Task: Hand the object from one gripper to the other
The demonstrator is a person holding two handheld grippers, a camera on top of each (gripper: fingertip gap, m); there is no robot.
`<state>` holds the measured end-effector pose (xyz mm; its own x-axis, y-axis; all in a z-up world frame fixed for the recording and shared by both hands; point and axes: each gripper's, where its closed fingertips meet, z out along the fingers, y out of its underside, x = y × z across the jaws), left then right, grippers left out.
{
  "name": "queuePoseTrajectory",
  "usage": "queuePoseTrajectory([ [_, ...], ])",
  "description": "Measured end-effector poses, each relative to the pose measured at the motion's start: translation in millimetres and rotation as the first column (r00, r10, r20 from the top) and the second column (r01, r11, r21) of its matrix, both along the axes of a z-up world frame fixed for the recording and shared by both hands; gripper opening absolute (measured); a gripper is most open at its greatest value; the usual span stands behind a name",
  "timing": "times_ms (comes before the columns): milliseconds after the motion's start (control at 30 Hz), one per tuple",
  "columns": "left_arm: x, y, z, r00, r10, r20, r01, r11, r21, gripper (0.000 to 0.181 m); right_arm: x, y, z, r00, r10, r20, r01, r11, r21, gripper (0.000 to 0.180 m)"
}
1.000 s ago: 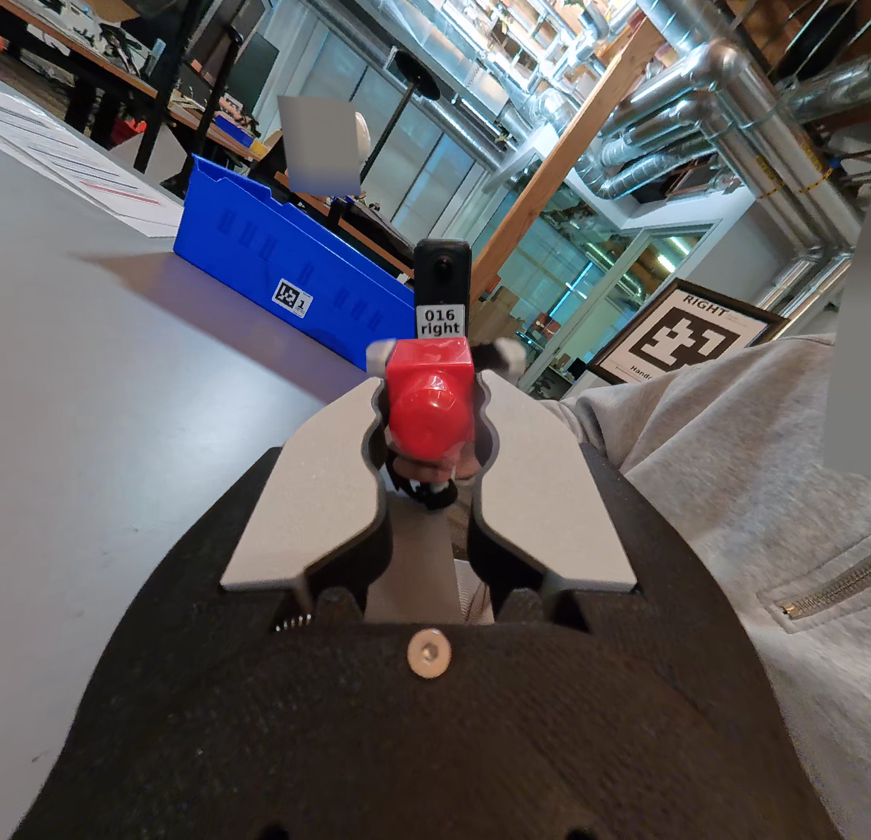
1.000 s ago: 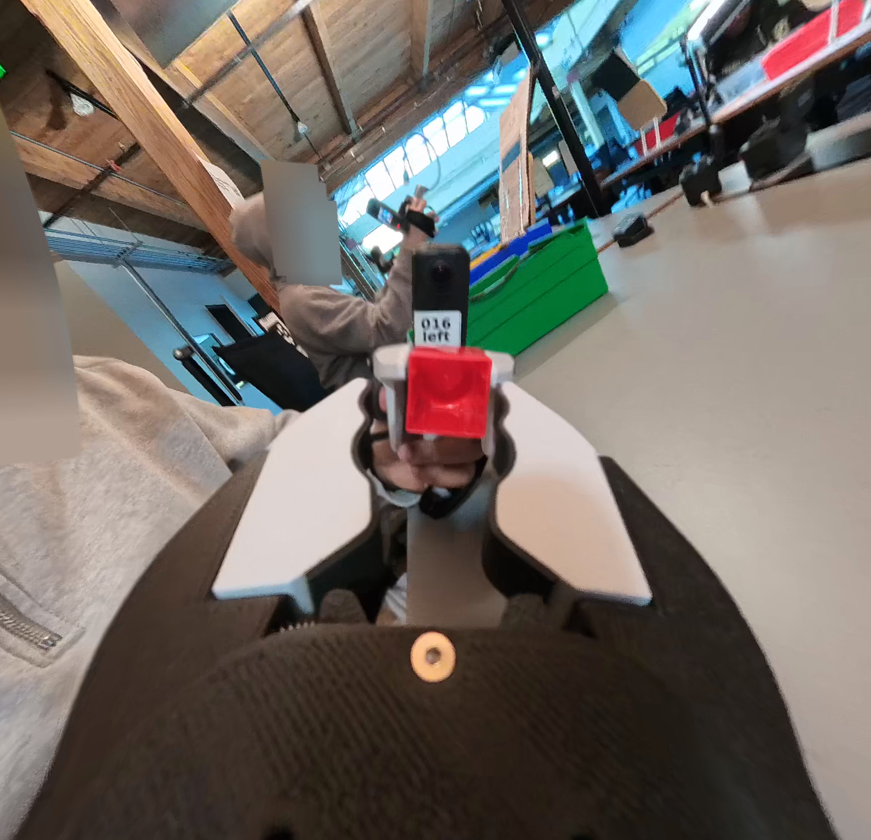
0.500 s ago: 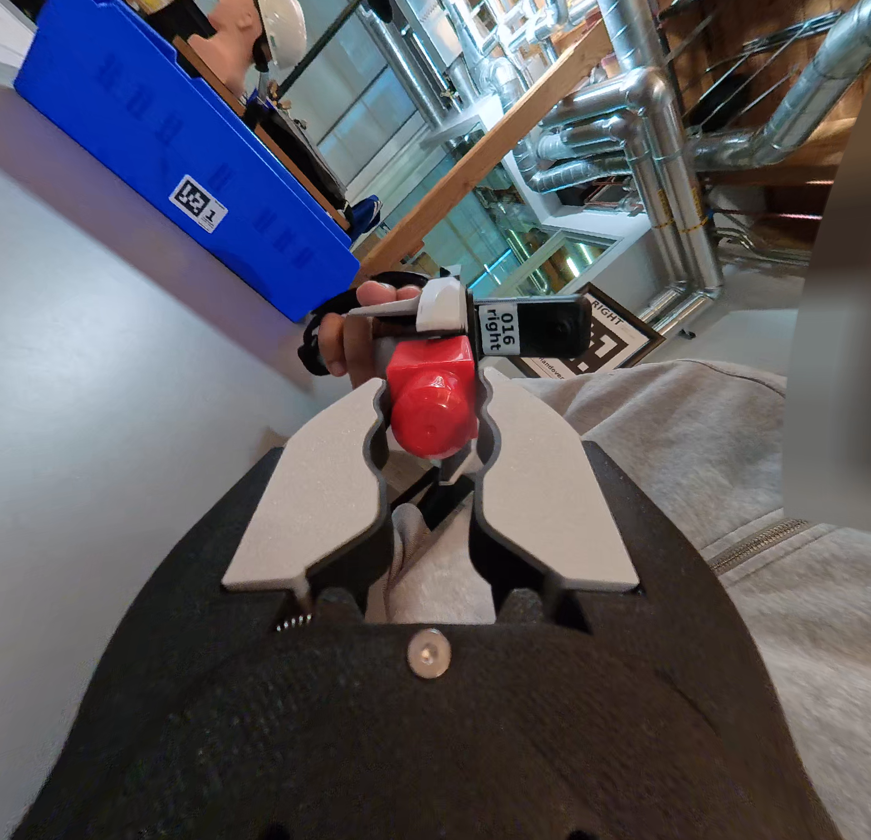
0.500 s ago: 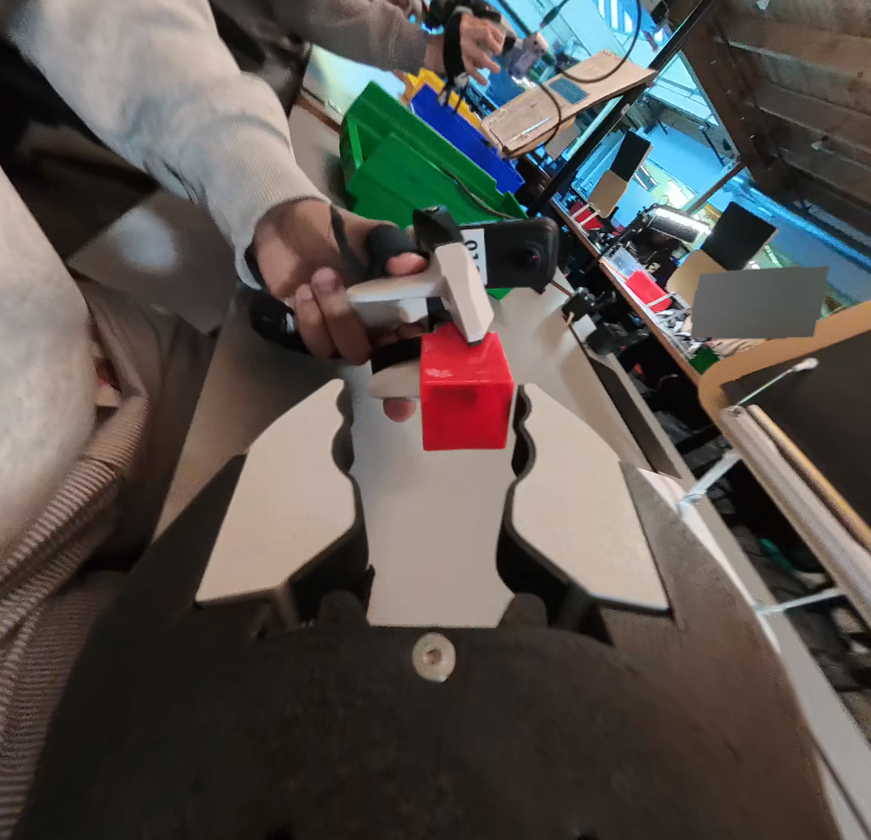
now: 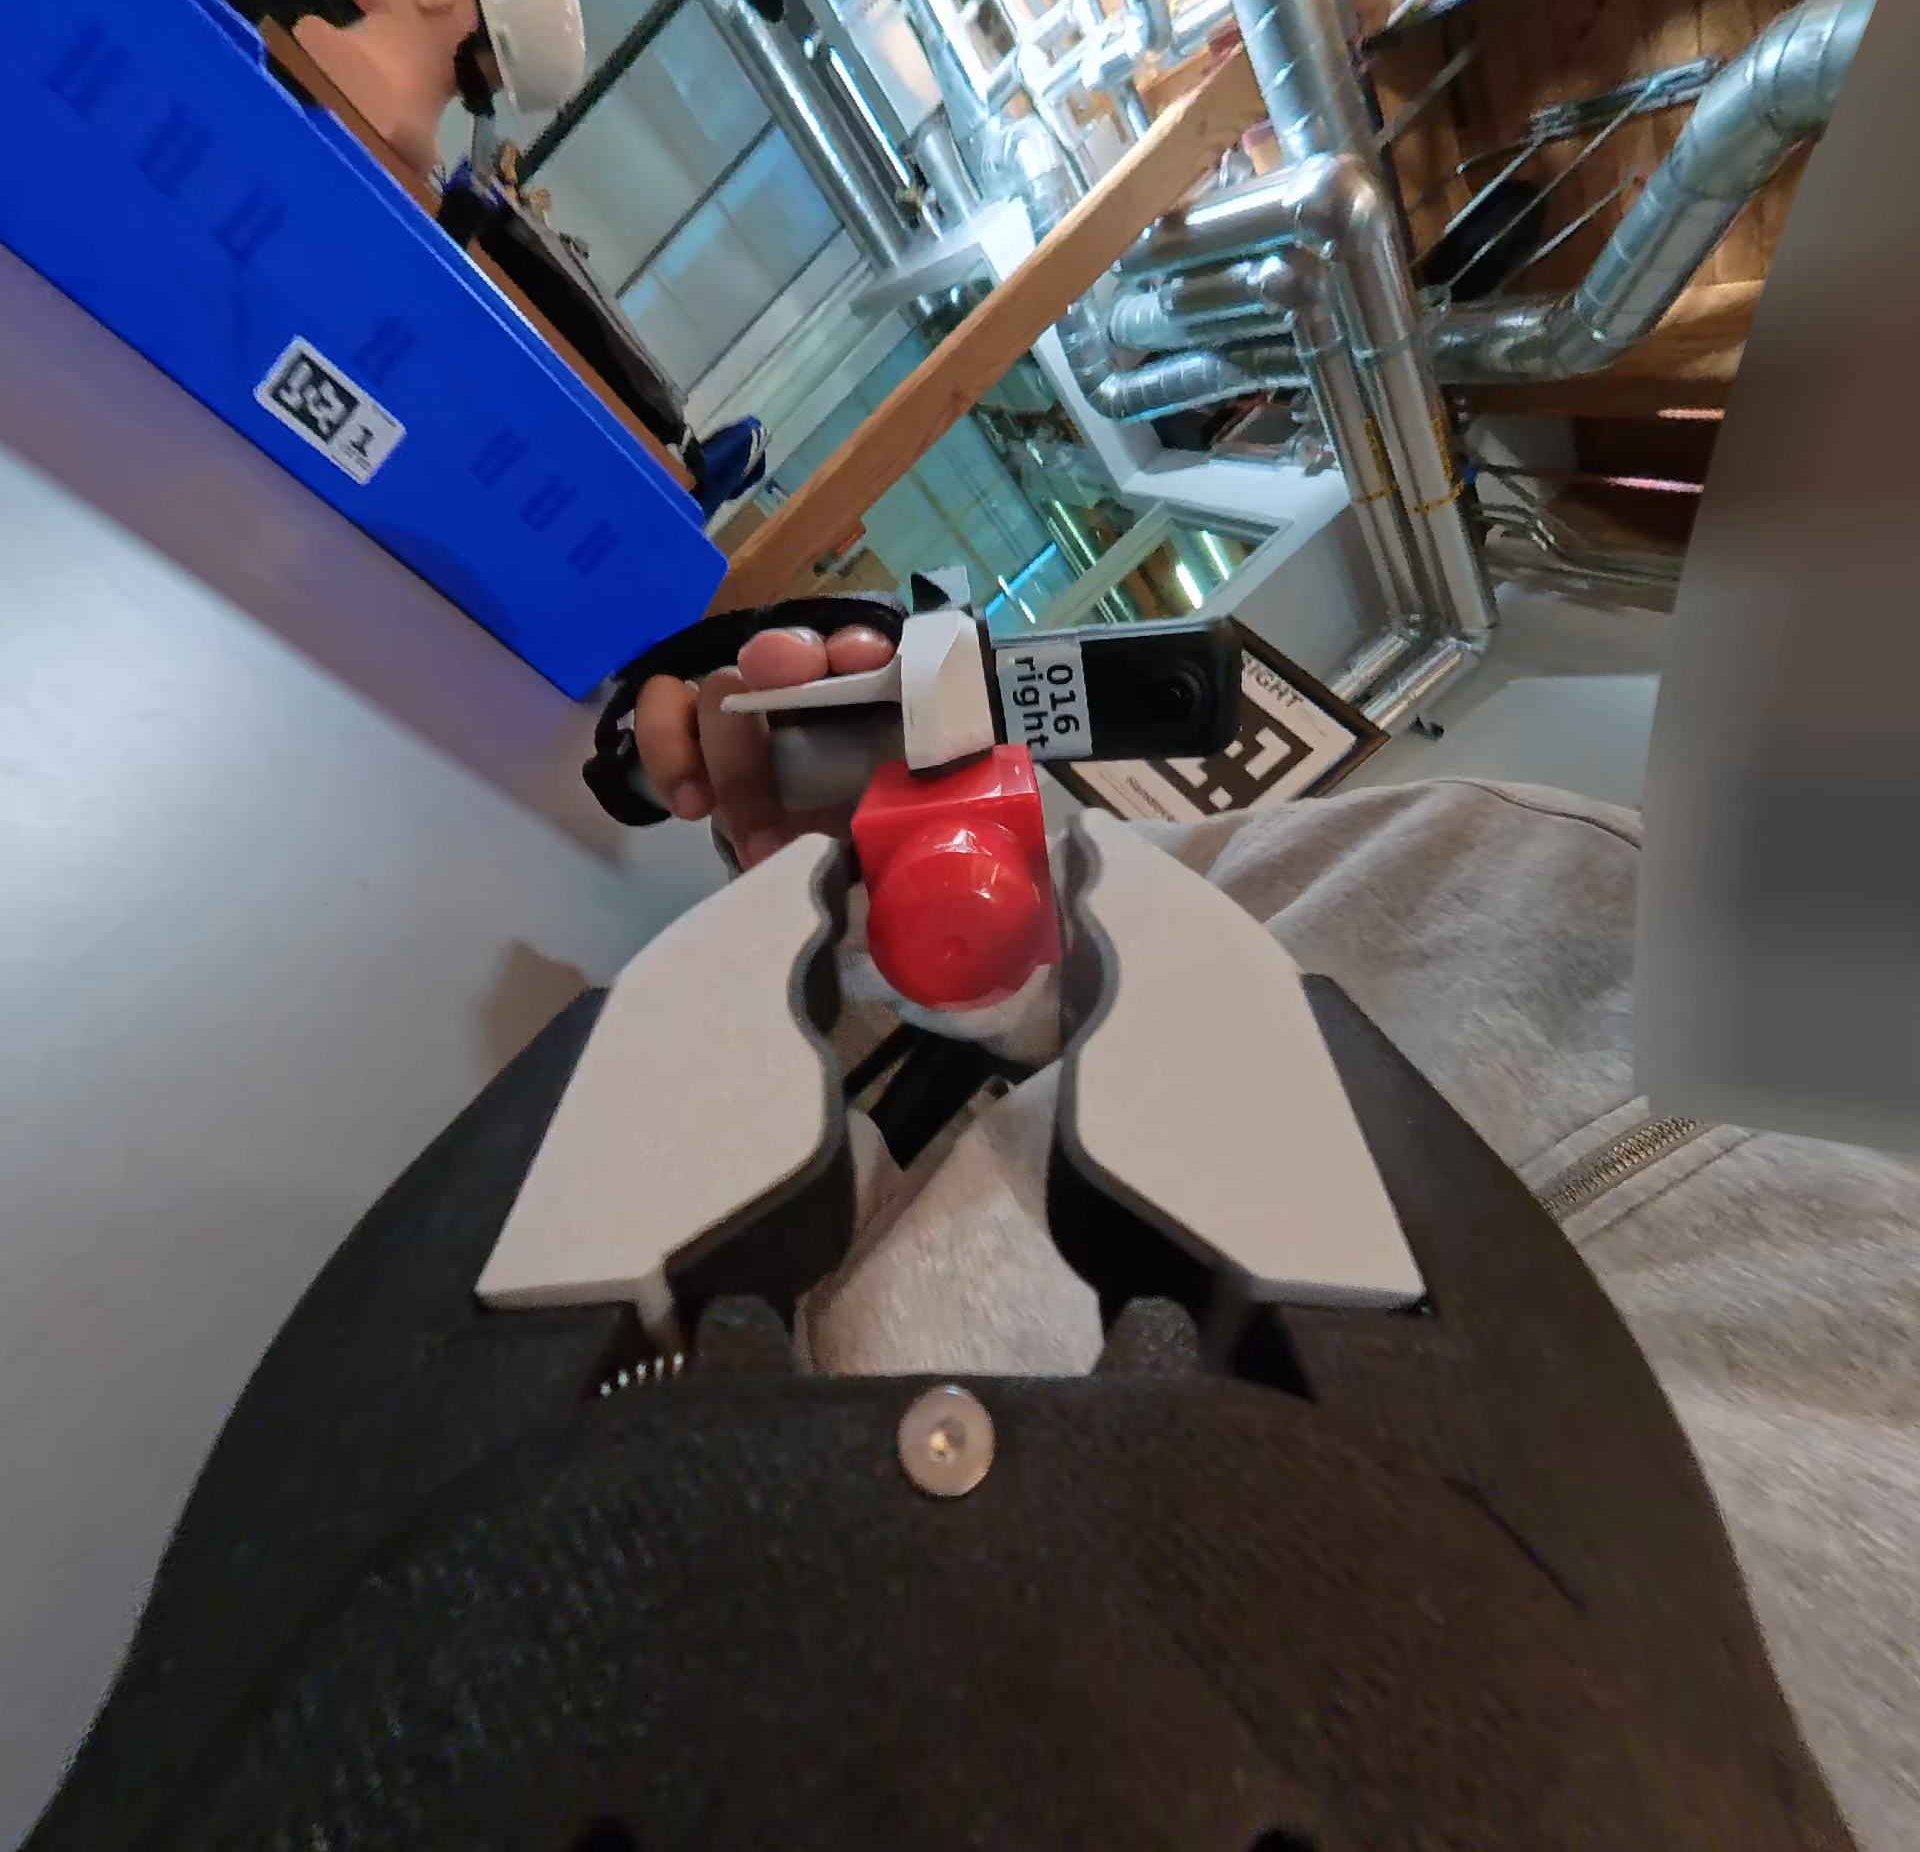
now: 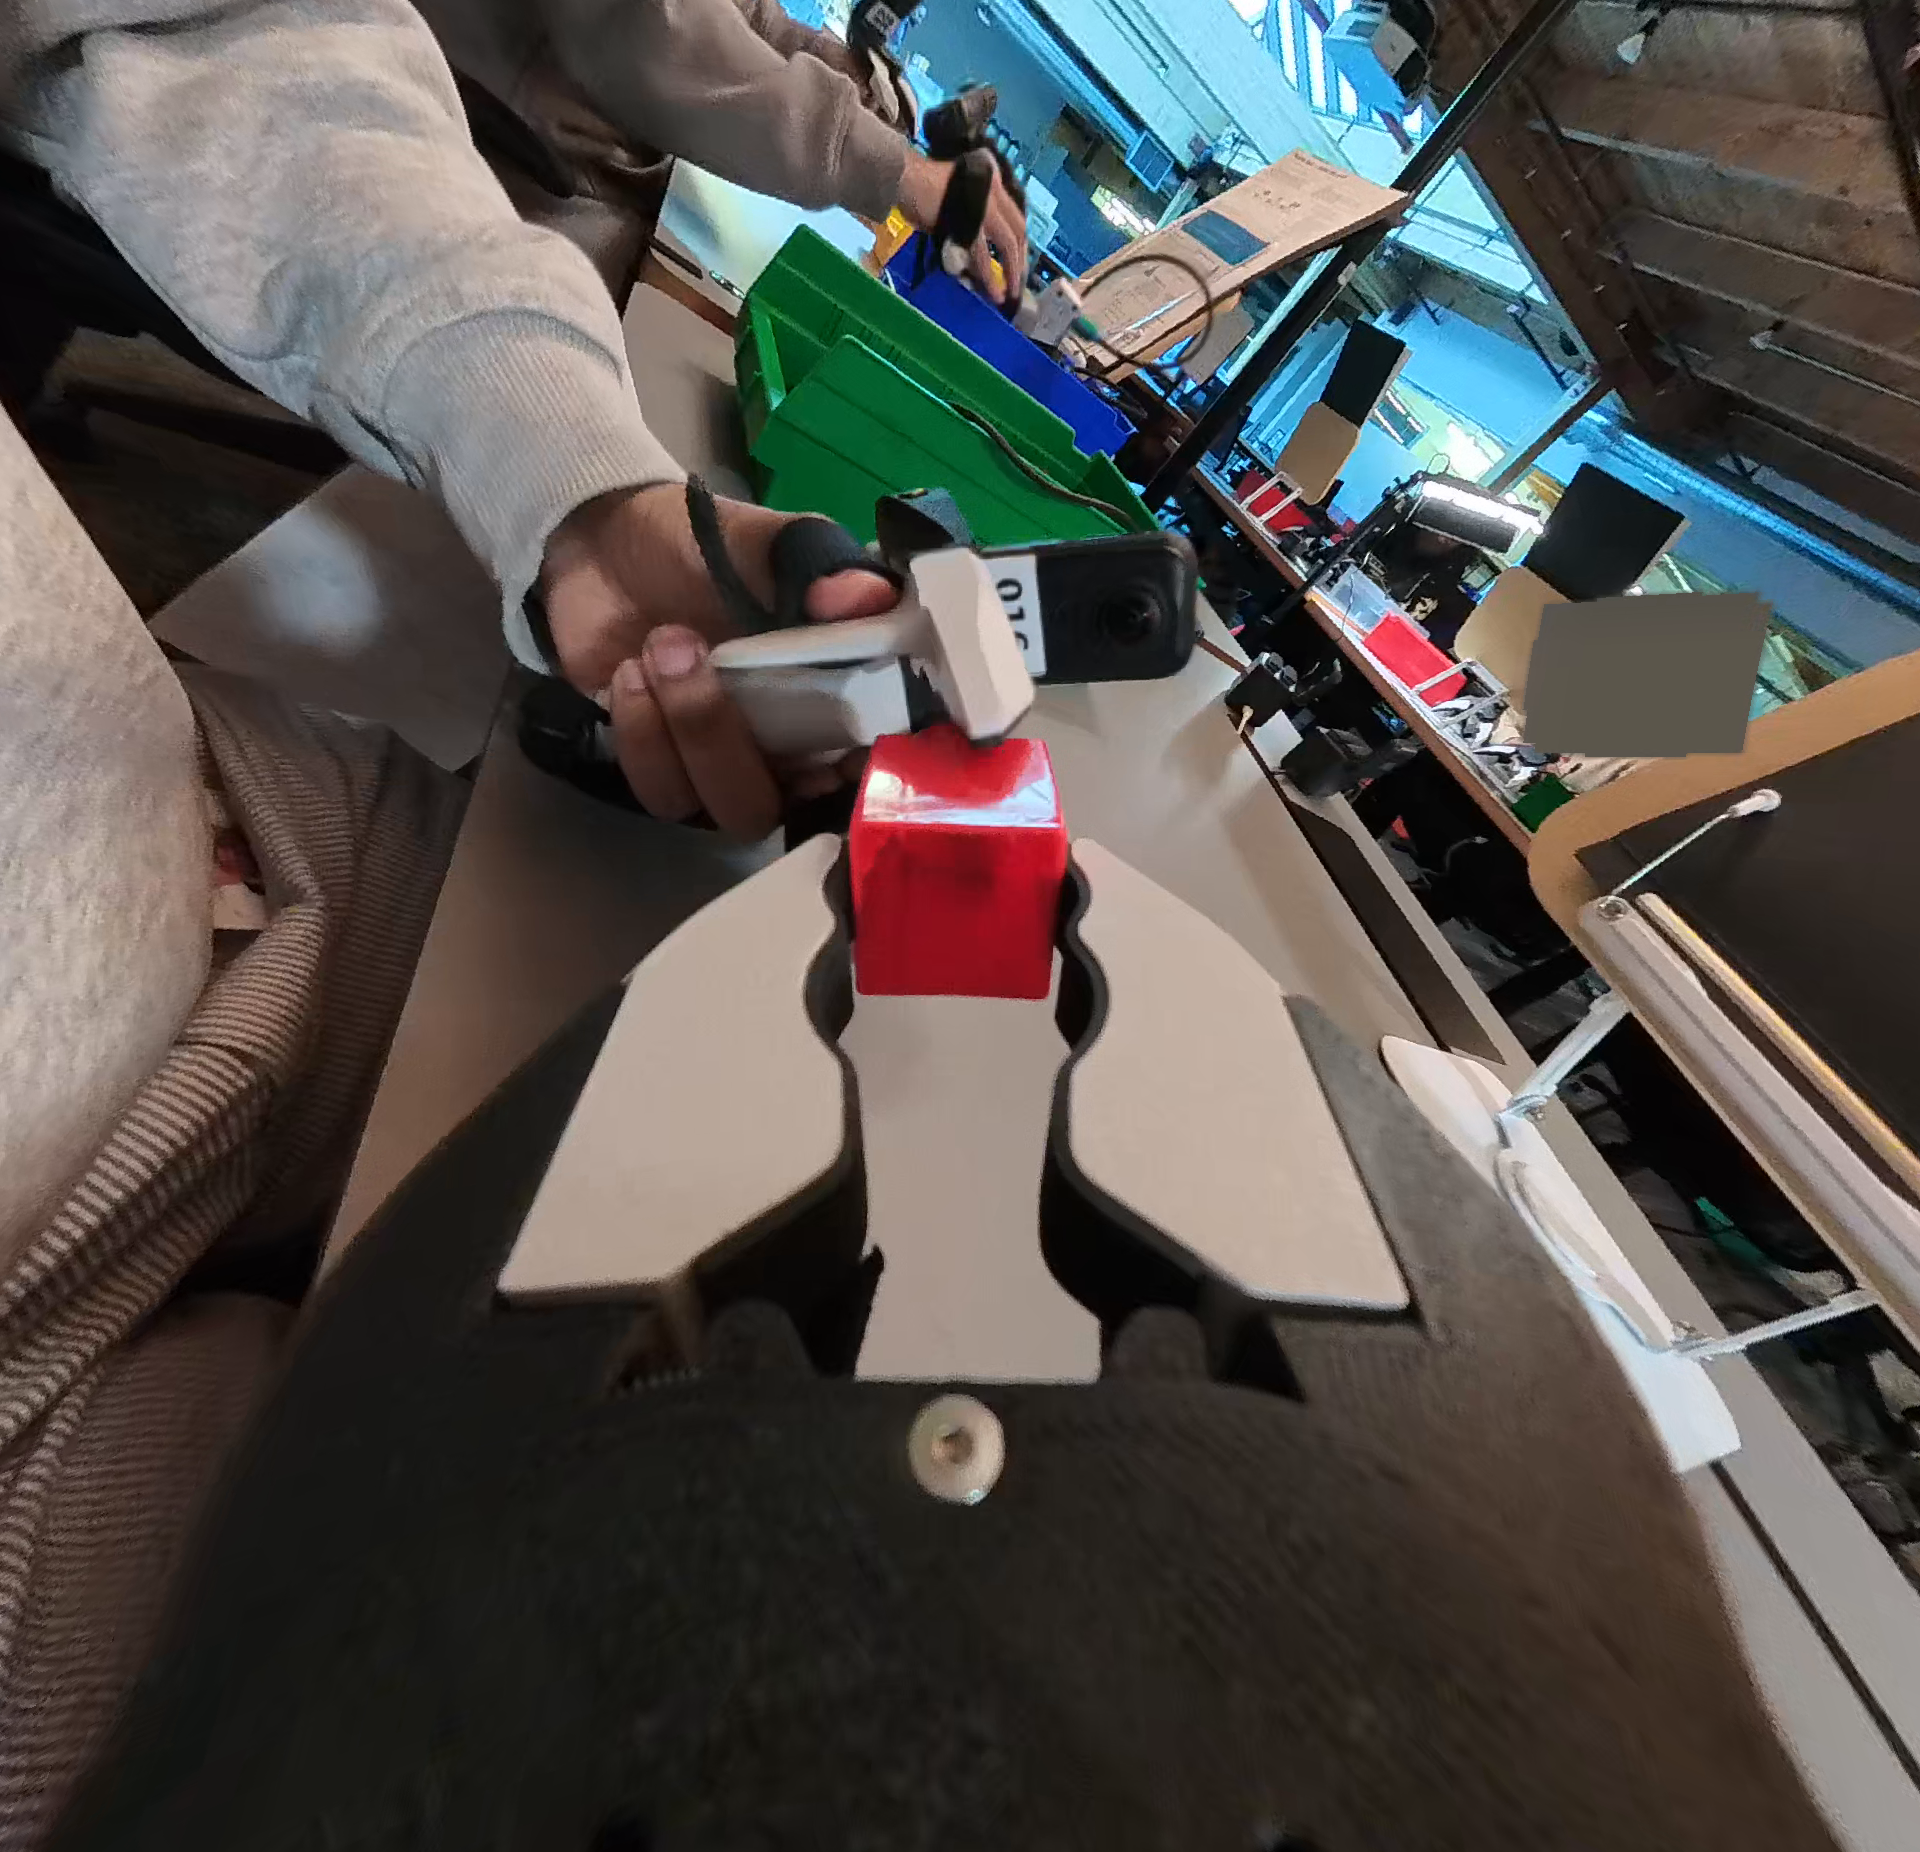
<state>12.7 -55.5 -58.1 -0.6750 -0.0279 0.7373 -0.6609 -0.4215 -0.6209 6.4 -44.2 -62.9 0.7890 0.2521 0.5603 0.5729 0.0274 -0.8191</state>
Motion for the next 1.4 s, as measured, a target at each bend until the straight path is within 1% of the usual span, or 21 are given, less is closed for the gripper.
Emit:
queuePoseTrajectory([
  [33, 3, 2, 1, 1.0, 0.028, 0.002, -0.028, 1.0, -0.011, 0.053, 1, 0, 2, 1.0, -0.002, -0.019, 0.002, 1.0, 0.005, 0.037],
  [67, 6, 5, 3, 0.998, 0.055, 0.006, -0.055, 0.998, -0.02, 0.061, 3, 0, 4, 0.999, -0.006, -0.046, 0.006, 1.0, 0.012, 0.037],
  [167, 12, 16, 8, 0.99, 0.132, 0.044, -0.131, 0.991, -0.028, 0.071, 10, -2, 12, 0.986, -0.005, -0.169, 0.012, 0.999, 0.039, 0.037],
  [300, 16, 28, 12, 0.959, 0.232, 0.162, -0.242, 0.97, 0.039, 0.069, 18, -4, 19, 0.918, 0.03, -0.395, -0.011, 0.999, 0.05, 0.037],
  [400, 13, 28, 15, 0.924, 0.254, 0.285, -0.297, 0.947, 0.12, 0.064, 21, -5, 21, 0.832, 0.057, -0.551, -0.05, 0.998, 0.028, 0.037],
  [467, 10, 25, 15, 0.898, 0.242, 0.367, -0.327, 0.925, 0.191, 0.06, 21, -6, 21, 0.758, 0.073, -0.648, -0.09, 0.996, 0.007, 0.037],
  [600, 7, 18, 9, 0.856, 0.208, 0.474, -0.377, 0.879, 0.294, 0.053, 20, -7, 22, 0.621, 0.09, -0.779, -0.16, 0.987, -0.014, 0.037],
  [700, 6, 14, 6, 0.852, 0.192, 0.487, -0.378, 0.869, 0.318, 0.049, 19, -6, 18, 0.585, 0.079, -0.807, -0.18, 0.983, -0.034, 0.037],
  [900, 6, 15, 7, 0.862, 0.194, 0.468, -0.362, 0.882, 0.302, 0.045, 12, -2, 14, 0.569, 0.078, -0.819, -0.211, 0.976, -0.054, 0.037],
  [1067, 5, 13, 5, 0.871, 0.185, 0.455, -0.345, 0.889, 0.3, 0.044, 9, 0, 12, 0.567, 0.076, -0.82, -0.22, 0.974, -0.062, 0.037],
  [1233, 1, 9, 4, 0.878, 0.152, 0.453, -0.315, 0.898, 0.308, 0.032, 5, 0, 10, 0.576, 0.073, -0.814, -0.222, 0.973, -0.07, 0.037],
  [1400, 1, 9, 4, 0.885, 0.147, 0.441, -0.302, 0.902, 0.307, 0.031, 4, 1, 10, 0.584, 0.077, -0.808, -0.226, 0.972, -0.071, 0.037],
])
